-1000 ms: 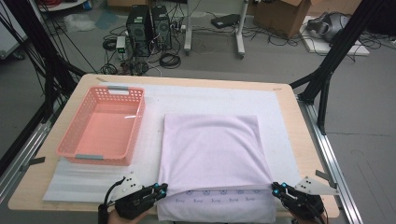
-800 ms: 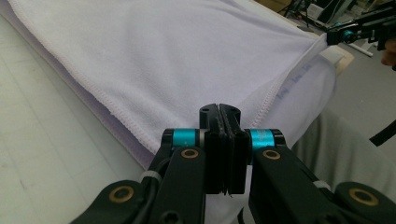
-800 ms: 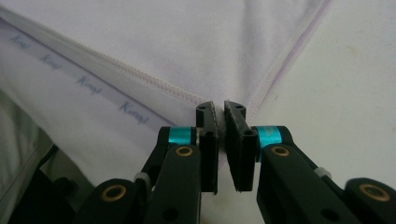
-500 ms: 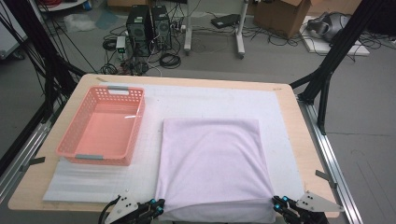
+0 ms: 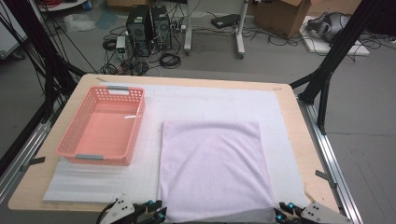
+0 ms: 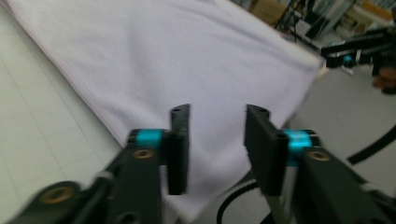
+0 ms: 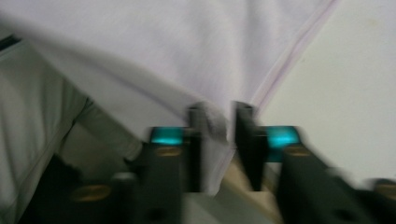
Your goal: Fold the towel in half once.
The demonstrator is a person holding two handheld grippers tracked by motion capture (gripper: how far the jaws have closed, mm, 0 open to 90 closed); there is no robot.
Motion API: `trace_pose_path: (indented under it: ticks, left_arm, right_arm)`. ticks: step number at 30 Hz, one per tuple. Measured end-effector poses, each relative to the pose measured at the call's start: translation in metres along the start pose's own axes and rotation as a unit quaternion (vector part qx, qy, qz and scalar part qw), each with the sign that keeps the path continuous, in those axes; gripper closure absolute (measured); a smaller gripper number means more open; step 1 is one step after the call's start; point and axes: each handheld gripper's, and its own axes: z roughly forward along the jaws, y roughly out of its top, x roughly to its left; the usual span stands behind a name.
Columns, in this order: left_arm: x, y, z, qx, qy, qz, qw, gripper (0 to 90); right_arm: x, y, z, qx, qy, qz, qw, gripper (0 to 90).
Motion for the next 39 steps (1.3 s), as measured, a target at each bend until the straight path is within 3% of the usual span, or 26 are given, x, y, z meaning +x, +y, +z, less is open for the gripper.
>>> trace_pose_path:
  ticks: [3,8,12,18,24,28,39]
  left_arm:
    - [0.005,0.007,0.002,-0.019,0.012,0.002,0.9998,54.4]
    - [0.017,0.014,0.011,-0.02,0.028,0.012,0.9993,53.0]
    - [0.024,0.019,0.014,-0.02,0.036,0.023,0.9989,52.9]
    - [0.038,0.04,0.022,-0.026,0.034,0.025,0.9988,54.7]
    - [0.054,0.059,0.035,-0.024,0.026,0.015,0.9993,52.4]
    - [0.065,0.066,0.047,-0.027,0.037,0.012,0.9989,50.1]
    - [0.094,0.094,0.087,-0.035,0.069,-0.006,0.997,47.2]
  right_arm:
    - [-0.006,0.003,0.0,-0.022,-0.01,0.025,0.9994,57.1]
    - [-0.014,0.005,0.007,-0.022,-0.032,0.037,0.9986,59.0]
    - [-0.015,0.011,0.007,-0.029,-0.045,0.031,0.9981,60.0]
    - [-0.021,0.02,0.016,-0.034,-0.054,0.045,0.9969,61.0]
    - [-0.032,0.026,0.026,-0.03,-0.054,0.046,0.997,60.8]
    - [-0.045,0.034,0.035,-0.036,-0.053,0.049,0.9968,61.0]
    - [-0.09,0.073,0.087,-0.039,-0.029,0.05,0.9976,54.7]
